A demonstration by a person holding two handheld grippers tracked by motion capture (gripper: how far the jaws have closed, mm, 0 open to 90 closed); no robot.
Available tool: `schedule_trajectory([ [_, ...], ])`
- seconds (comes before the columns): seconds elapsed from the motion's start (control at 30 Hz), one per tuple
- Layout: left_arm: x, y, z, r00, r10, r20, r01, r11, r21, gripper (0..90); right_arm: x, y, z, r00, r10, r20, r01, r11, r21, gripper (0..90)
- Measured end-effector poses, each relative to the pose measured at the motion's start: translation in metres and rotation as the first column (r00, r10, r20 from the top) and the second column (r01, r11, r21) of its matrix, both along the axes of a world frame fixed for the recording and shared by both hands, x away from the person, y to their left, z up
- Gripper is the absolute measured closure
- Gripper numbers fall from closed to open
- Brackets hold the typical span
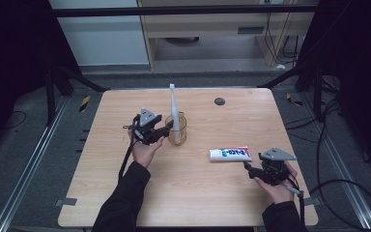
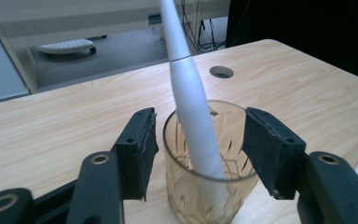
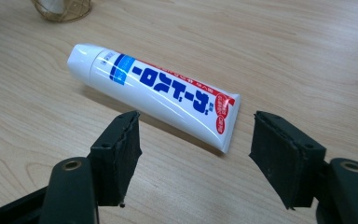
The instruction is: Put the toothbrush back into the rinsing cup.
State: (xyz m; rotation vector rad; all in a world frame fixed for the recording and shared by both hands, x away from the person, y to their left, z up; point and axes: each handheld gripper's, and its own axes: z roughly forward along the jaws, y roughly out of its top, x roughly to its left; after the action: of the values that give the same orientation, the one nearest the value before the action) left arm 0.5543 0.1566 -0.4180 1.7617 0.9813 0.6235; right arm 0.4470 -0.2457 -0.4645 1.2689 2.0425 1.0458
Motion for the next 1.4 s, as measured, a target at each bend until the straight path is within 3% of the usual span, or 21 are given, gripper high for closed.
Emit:
schedule_trajectory([
  [0.3,-0.026,0.025,0.003,0.9996,-0.001,-0.027,0.003,0.9974,0.071,38.6,-0.001,-0.003,0.005,0.9999,-0.010,0.013,0.010,0.9998,0.018,32.4],
  [0.7,-0.068,0.069,-0.016,0.9954,0.036,-0.089,-0.023,0.9903,0.137,35.2,-0.001,-0.007,0.010,0.9995,-0.012,0.028,0.011,0.9992,0.040,33.9],
  [0.93,-0.092,0.092,-0.035,0.9849,0.074,-0.156,-0.048,0.9854,0.163,35.4,0.003,-0.007,0.015,0.9992,0.008,0.040,-0.009,0.9995,0.030,38.1],
  [1.03,-0.098,0.100,-0.044,0.9771,0.094,-0.191,-0.065,0.9866,0.149,35.5,0.008,-0.006,0.017,0.9991,0.010,0.042,-0.011,0.9996,0.027,39.6],
  [1.23,-0.105,0.105,-0.046,0.9756,0.120,-0.184,-0.088,0.9813,0.171,34.3,0.021,-0.005,0.022,0.9992,0.007,0.041,-0.008,0.9997,0.022,42.7],
  [1.4,-0.112,0.107,-0.048,0.9708,0.156,-0.182,-0.123,0.9760,0.180,33.1,0.032,-0.007,0.028,0.9988,-0.011,0.048,0.009,0.9989,0.045,43.0],
])
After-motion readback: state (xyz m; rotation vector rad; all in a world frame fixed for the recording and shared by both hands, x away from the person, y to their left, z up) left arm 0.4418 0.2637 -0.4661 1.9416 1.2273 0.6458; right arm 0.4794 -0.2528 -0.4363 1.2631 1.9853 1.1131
